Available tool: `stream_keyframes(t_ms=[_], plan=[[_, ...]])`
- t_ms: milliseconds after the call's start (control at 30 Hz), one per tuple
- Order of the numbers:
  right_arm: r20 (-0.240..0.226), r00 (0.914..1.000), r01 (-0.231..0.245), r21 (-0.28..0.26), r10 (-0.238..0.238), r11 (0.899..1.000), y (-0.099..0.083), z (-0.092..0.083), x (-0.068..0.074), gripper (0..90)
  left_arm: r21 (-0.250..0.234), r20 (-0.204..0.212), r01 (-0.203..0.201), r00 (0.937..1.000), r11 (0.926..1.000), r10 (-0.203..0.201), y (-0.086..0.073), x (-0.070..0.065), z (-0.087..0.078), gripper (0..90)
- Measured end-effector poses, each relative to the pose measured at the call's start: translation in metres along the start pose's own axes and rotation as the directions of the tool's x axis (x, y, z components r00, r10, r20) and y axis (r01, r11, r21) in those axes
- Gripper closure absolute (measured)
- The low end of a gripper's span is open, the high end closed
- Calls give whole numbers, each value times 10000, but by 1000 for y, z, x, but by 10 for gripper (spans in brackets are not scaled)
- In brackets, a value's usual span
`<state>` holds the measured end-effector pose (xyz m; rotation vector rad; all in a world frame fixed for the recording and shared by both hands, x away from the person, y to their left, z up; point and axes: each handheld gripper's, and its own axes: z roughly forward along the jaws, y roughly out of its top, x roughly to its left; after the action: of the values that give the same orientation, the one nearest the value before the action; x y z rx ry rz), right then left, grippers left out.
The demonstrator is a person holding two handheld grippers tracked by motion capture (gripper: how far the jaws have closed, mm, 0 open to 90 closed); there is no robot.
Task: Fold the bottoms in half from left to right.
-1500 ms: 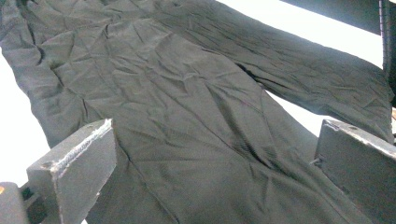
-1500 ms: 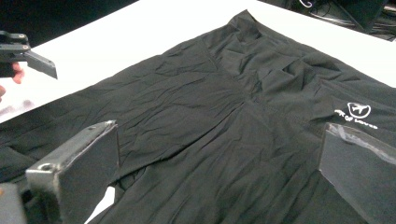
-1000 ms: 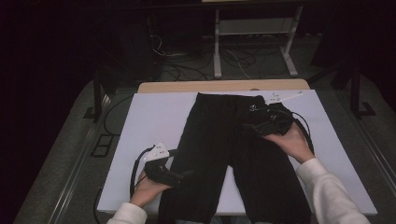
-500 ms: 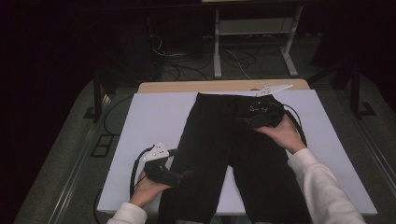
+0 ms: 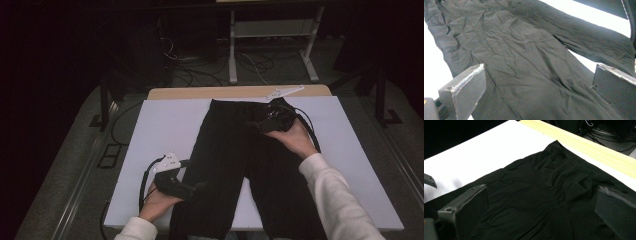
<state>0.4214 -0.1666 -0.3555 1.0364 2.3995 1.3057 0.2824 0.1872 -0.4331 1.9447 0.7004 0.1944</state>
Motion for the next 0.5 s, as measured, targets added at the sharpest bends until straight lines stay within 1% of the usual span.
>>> stream_keyframes(t_ms=[200, 500], plan=[[50, 10000, -16, 40, 16, 10000, 5, 8, -3, 0, -74, -9, 60, 10000, 10000, -60, 0, 0, -1, 0], [18, 10000, -7, -119, 7, 9999, 17, 20, -6, 0, -79, 4, 50, 10000, 10000, -50, 0, 0, -1, 0]])
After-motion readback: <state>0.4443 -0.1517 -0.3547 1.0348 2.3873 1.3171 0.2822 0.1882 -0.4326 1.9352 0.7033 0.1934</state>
